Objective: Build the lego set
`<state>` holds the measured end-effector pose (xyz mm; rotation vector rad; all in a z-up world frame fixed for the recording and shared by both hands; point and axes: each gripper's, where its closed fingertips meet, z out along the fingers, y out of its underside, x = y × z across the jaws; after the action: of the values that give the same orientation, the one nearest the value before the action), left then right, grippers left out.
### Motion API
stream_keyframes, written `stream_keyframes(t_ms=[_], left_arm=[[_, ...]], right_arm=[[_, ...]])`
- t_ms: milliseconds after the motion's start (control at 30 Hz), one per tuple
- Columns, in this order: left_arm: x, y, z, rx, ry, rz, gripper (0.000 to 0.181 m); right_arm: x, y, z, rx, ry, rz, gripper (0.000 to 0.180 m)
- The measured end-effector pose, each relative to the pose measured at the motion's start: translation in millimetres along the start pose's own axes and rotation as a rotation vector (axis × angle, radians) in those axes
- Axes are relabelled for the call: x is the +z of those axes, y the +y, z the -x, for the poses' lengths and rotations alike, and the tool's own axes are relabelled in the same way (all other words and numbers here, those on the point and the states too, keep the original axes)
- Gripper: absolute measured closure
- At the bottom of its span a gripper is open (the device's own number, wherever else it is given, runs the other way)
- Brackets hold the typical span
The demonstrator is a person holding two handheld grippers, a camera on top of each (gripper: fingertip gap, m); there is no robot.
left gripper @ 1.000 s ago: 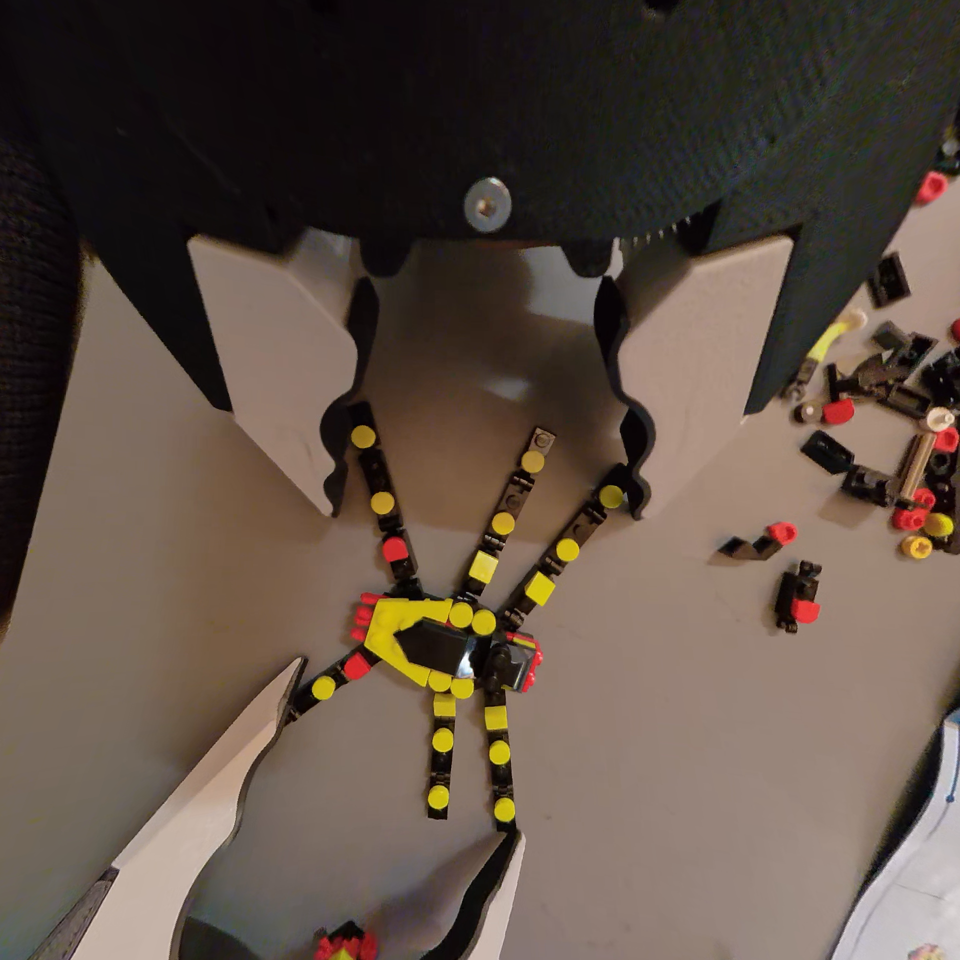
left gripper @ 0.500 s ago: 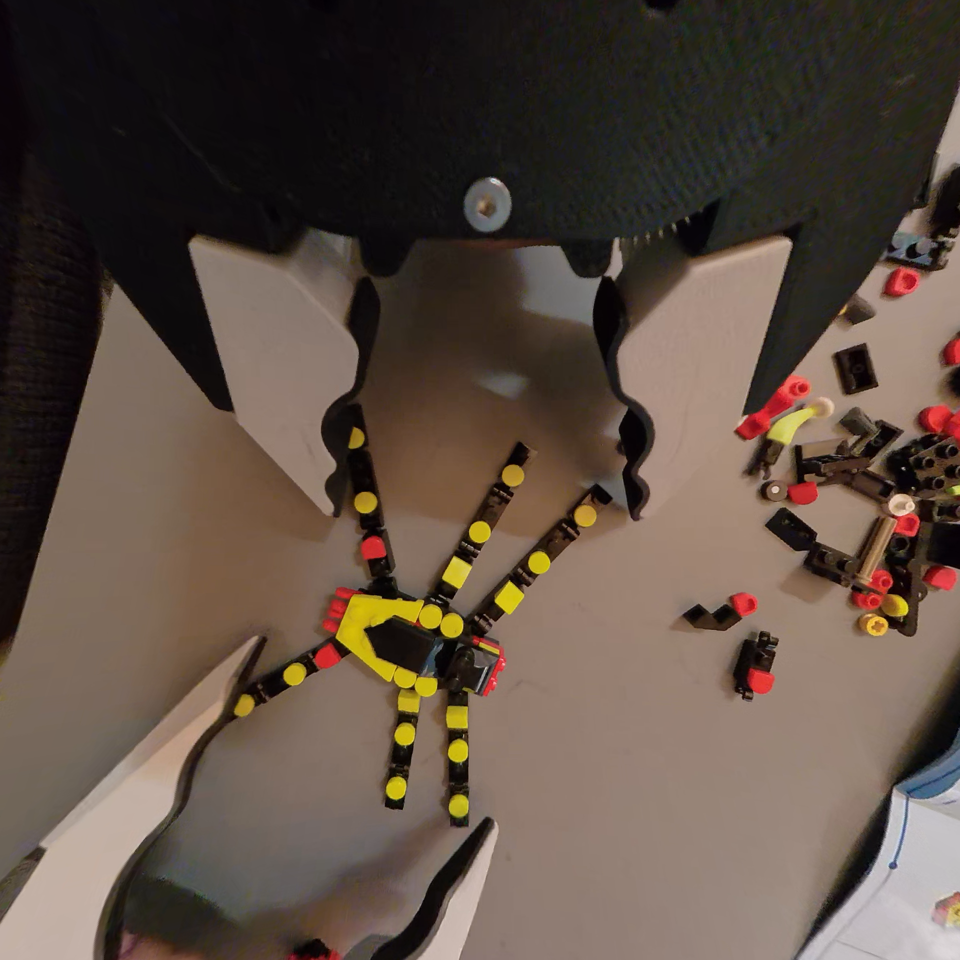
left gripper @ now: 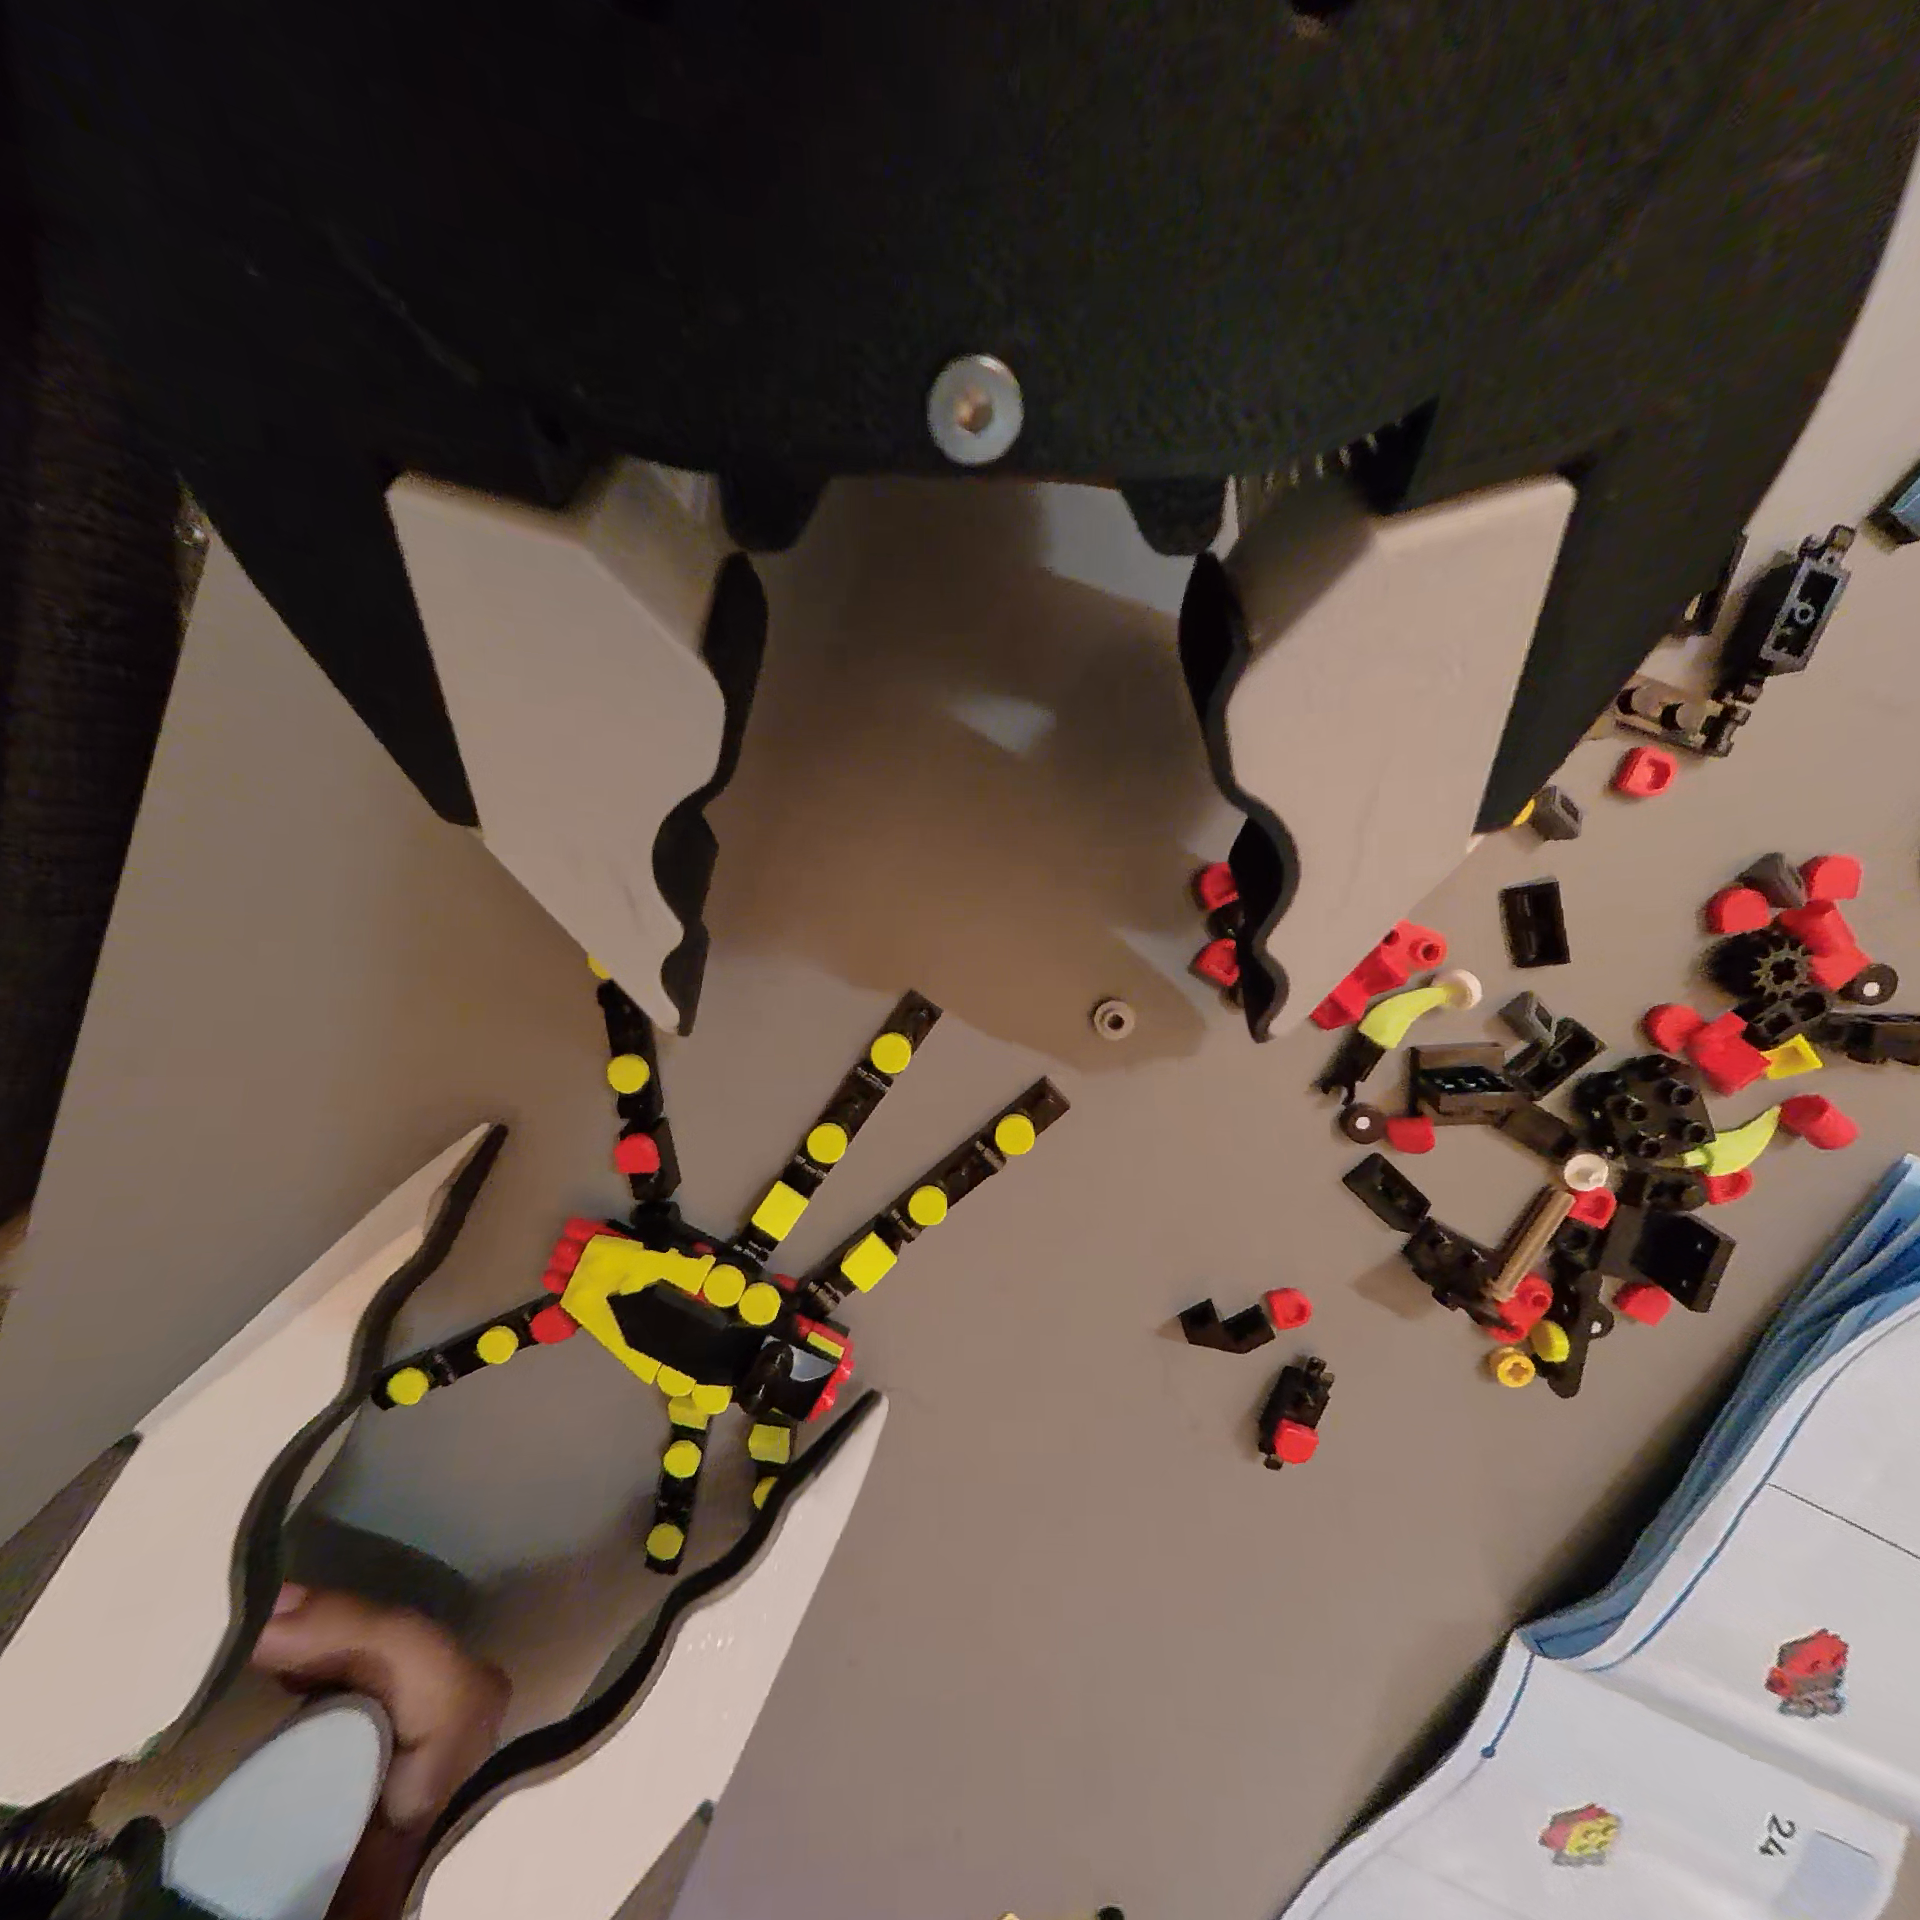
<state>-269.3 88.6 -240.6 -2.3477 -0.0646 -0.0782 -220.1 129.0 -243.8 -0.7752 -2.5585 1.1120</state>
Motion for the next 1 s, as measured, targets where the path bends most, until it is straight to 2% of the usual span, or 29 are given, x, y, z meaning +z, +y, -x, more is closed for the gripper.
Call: stream_keyframes(t_ms=[300,700,1000], left_arm=[[0,-4,-3,0.02,0.007,-0.007,0.08],[-1,-10,2,0.02,-0.027,-0.04,0.078],[-9,-22,10,-0.039,-0.032,-0.133,0.074]], right_arm=[[9,-2,-6,-0.022,0.001,0.011,0.104],[12,-6,-11,-0.033,0.058,0.021,0.104],[15,-8,-13,-0.01,0.077,0.022,0.098]])
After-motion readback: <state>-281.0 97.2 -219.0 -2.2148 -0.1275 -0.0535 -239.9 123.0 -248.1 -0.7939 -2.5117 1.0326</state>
